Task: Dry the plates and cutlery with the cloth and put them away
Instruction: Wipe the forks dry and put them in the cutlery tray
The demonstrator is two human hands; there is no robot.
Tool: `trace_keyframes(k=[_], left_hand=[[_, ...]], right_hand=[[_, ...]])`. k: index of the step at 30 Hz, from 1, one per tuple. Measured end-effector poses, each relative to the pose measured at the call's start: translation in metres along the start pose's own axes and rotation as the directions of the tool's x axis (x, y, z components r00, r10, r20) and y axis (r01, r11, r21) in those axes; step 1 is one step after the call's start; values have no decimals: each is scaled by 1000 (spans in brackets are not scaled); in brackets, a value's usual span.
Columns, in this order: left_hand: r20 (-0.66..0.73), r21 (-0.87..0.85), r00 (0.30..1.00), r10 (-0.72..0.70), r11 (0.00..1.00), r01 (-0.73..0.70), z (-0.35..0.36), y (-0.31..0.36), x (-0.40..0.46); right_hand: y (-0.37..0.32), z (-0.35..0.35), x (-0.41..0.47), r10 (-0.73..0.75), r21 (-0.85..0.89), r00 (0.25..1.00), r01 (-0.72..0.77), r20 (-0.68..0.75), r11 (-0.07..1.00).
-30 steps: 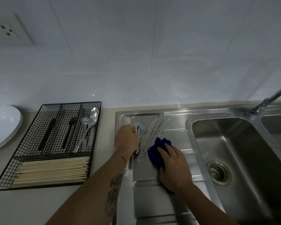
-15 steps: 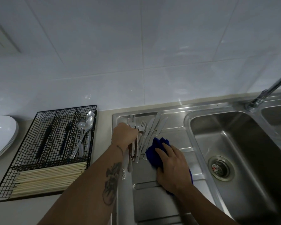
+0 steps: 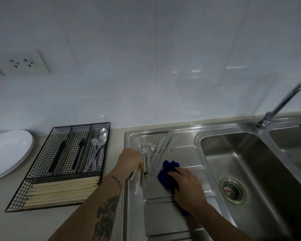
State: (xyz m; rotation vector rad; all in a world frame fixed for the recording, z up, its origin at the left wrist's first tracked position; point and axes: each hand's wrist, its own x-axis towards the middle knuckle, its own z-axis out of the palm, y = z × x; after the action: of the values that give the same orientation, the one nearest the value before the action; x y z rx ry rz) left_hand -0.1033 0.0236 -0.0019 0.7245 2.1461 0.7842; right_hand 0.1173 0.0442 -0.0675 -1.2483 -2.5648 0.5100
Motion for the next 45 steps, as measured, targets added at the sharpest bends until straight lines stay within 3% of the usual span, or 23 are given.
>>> trace_keyframes(k=[3, 5, 8, 10, 15, 20, 23, 27, 31, 35, 39, 43, 45], left_hand=[[55, 34, 992, 112, 993, -114, -5, -12, -37], [78, 93, 978, 194, 975, -201, -7, -17, -59], [119, 210, 933, 340, 910, -358, -6, -16, -91], [96, 198, 900, 426, 877, -437, -4, -14, -108], [39, 242, 855, 516, 826, -510, -7, -21, -137], [0, 188, 815, 580, 800, -570, -10, -22, -155], [6, 247, 789, 614, 764, -596, -12, -28, -159], [22, 315, 784, 621, 739, -595, -10, -33, -162], [62, 339, 809, 584, 750, -567, -6, -21, -166], [105, 207, 860, 500, 835, -510, -4, -5, -173], [71, 174, 884, 461, 867, -466, -2, -5, -180], [82, 95, 901, 425, 897, -432, 7, 2, -185], [62, 92, 907, 416, 903, -420, 15, 5, -185]], right_hand=[[-9, -19, -13, 98, 219, 995, -89, -30, 972], [-21, -32, -20, 124, 300, 980, -72, -157, 951], [-45, -46, -28, -32, 180, 947, 94, -320, 979], [-54, -51, -35, -137, 34, 947, 153, -289, 988], [-51, -61, -51, -81, -98, 970, 59, -231, 993], [-58, -71, -64, -190, -193, 954, 146, -234, 970], [-39, -81, -67, -55, -140, 964, 18, -259, 990], [-24, -96, -77, 127, 123, 909, -84, -397, 989], [-51, -102, -81, 17, 103, 866, 39, -499, 994], [-63, -90, -87, -221, -91, 902, 202, -370, 975], [-47, -90, -82, -113, -34, 939, 108, -324, 994], [-42, -99, -81, -278, -70, 916, 269, -288, 961], [-25, -102, -74, -220, -24, 929, 223, -298, 974]])
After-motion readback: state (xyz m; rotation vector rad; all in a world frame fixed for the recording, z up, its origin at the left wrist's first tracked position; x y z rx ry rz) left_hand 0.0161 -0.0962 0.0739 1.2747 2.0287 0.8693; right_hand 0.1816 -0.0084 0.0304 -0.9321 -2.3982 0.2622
